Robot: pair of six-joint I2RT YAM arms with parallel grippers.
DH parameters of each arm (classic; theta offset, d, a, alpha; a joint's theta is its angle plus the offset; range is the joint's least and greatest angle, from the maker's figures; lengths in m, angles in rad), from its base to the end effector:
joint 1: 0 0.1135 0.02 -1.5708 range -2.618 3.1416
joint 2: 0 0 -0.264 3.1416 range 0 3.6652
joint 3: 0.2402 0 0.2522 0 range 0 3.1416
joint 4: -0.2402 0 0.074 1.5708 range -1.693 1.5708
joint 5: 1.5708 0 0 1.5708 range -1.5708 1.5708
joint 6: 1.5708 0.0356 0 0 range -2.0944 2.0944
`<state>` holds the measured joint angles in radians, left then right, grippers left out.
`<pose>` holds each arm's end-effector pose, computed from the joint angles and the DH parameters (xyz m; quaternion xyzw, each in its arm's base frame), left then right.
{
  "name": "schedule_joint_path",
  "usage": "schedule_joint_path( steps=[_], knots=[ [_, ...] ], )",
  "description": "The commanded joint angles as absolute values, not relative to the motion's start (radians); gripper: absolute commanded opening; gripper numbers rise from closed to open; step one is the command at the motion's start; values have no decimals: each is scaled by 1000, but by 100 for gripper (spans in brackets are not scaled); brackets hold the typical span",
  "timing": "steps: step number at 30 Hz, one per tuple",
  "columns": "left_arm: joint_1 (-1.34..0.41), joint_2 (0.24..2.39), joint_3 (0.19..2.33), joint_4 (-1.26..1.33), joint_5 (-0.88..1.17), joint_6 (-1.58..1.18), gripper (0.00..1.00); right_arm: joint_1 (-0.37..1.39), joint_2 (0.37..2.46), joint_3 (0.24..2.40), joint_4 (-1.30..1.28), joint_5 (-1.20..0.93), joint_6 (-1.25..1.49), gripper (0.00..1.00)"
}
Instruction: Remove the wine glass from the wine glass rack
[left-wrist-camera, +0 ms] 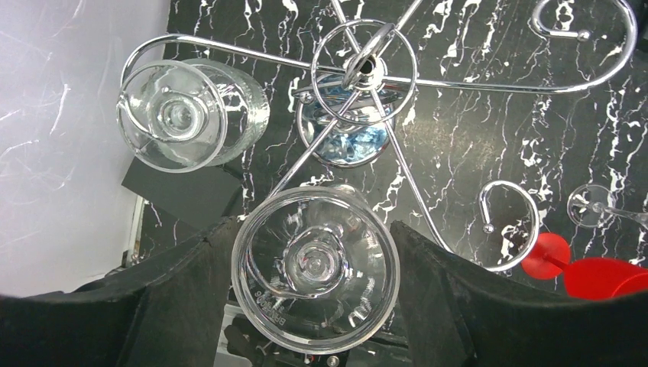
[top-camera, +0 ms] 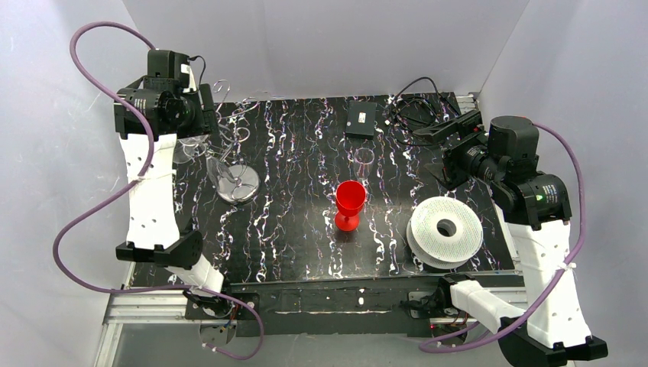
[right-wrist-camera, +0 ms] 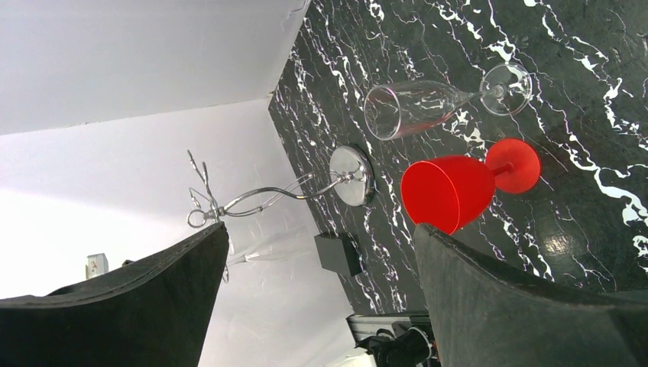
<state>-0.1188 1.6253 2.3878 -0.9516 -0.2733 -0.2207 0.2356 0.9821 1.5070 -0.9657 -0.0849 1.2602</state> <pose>0.2756 -0.0232 0.5693 -0.1256 0.7581 -0.0032 0.6399 0.1494 0.0390 0.4610 0.3938 0.7466 0.3901 0.3678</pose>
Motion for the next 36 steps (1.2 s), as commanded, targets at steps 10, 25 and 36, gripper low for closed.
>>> schedule_joint_path(
  steps=[10, 25, 36],
  knots=[
    [-118, 1530, 2354, -1335, -207, -184, 47, 229, 969, 1515, -956, -92, 1238, 98],
    [-118, 1487, 2303, -1359, -267, -153, 46, 225, 962, 1507, -953, -104, 1236, 98],
    [-118, 1491, 2309, -1371, -370, -134, 43, 224, 962, 1504, -960, -118, 1235, 98]
  ],
)
